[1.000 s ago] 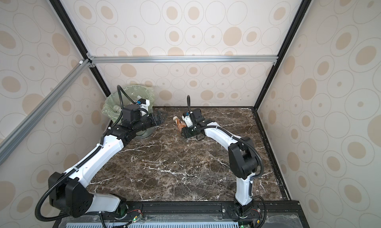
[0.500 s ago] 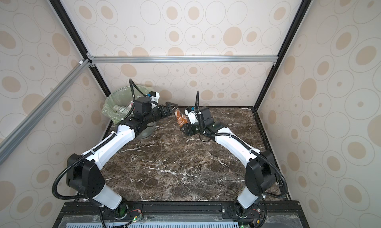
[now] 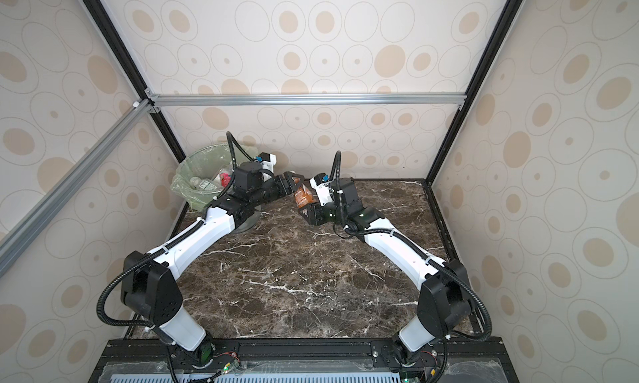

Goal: Throw the plastic bottles in the bin
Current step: 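Lift the Nescafe bottle to the left gripper and grasp its cap end, then carry the Nescafe bottle over the bin with the left gripper and release it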

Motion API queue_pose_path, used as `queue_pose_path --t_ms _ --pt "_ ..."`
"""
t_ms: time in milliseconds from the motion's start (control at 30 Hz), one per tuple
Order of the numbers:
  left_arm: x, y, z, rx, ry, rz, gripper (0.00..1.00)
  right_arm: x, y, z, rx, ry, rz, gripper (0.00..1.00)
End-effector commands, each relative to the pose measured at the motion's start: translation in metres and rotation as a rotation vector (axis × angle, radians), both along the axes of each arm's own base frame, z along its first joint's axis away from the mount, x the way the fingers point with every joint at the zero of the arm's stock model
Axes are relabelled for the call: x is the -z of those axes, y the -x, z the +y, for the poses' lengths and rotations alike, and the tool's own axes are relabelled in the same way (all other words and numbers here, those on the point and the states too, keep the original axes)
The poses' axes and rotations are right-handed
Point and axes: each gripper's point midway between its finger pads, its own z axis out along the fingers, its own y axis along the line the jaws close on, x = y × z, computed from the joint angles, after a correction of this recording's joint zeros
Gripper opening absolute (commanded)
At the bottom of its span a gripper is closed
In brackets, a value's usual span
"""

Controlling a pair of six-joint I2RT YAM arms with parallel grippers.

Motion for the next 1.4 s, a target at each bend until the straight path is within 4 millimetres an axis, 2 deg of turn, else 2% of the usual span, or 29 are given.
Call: queue_pose_path --t_ms 0,100,167,300,367,433,567,633,800,833,900,967,1033,1100,1133,1167,1200,1233,1267,1367 --pt "-0.029 -0.006 -0.002 -0.015 0.016 -0.073 0.47 -0.025 0.003 0.007 -0.02 -0.072 -0.047 0.47" --pt "-0.036 -0.008 -0.003 -0.01 0.002 -0.088 0.4 -0.031 0.004 0.007 -0.024 -0.088 -0.055 0.49" --pt "-0.04 -0.01 -0.003 -0.009 -0.012 -0.095 0.35 -0.035 0.005 0.007 -0.025 -0.09 -0.064 0.55" --pt "-0.056 -0.017 0.005 -0.034 -0.084 -0.132 0.32 -0.048 0.009 -0.001 -0.007 -0.086 -0.101 0.8" --pt "-0.067 -0.022 0.015 -0.057 -0.12 -0.153 0.32 -0.057 0.014 -0.008 0.007 -0.088 -0.128 1.0" --pt "-0.083 -0.03 0.03 -0.093 -0.165 -0.18 0.32 -0.067 0.019 -0.017 0.023 -0.097 -0.157 1.0" --pt "-0.121 -0.041 0.071 -0.179 -0.222 -0.235 0.32 -0.078 0.023 -0.033 0.069 -0.099 -0.194 0.99" --pt "-0.148 -0.046 0.104 -0.252 -0.236 -0.271 0.32 -0.078 0.023 -0.037 0.086 -0.092 -0.199 1.0" --pt "-0.217 -0.042 0.188 -0.418 -0.186 -0.379 0.32 -0.056 0.019 -0.034 0.086 -0.063 -0.15 0.99" --pt "-0.228 -0.04 0.203 -0.446 -0.178 -0.397 0.32 -0.051 0.018 -0.034 0.088 -0.06 -0.137 0.99" --pt "-0.237 -0.04 0.23 -0.48 -0.145 -0.409 0.32 -0.043 0.016 -0.032 0.088 -0.058 -0.115 0.99" --pt "-0.221 -0.052 0.259 -0.505 -0.1 -0.363 0.32 -0.036 0.014 -0.029 0.086 -0.059 -0.096 0.99" --pt "-0.176 -0.071 0.283 -0.507 -0.046 -0.254 0.32 -0.03 0.012 -0.027 0.082 -0.06 -0.077 1.0" --pt "-0.132 -0.079 0.285 -0.484 -0.04 -0.171 0.37 -0.024 0.011 -0.026 0.083 -0.056 -0.065 1.0" --pt "-0.111 -0.081 0.286 -0.483 -0.05 -0.133 0.52 -0.021 0.01 -0.026 0.086 -0.053 -0.059 0.99" --pt "-0.097 -0.08 0.286 -0.483 -0.056 -0.105 0.72 -0.019 0.01 -0.026 0.085 -0.051 -0.056 0.99" --pt "-0.09 -0.077 0.288 -0.493 -0.071 -0.09 0.91 -0.016 0.011 -0.025 0.083 -0.049 -0.05 1.0" --pt "-0.09 -0.072 0.291 -0.513 -0.093 -0.09 0.99 -0.014 0.011 -0.025 0.081 -0.044 -0.046 0.99" --pt "-0.095 -0.068 0.295 -0.529 -0.113 -0.1 0.99 -0.013 0.011 -0.025 0.08 -0.04 -0.044 0.99" --pt "-0.13 -0.056 0.299 -0.557 -0.16 -0.158 0.99 -0.009 0.01 -0.025 0.079 -0.031 -0.039 1.0"
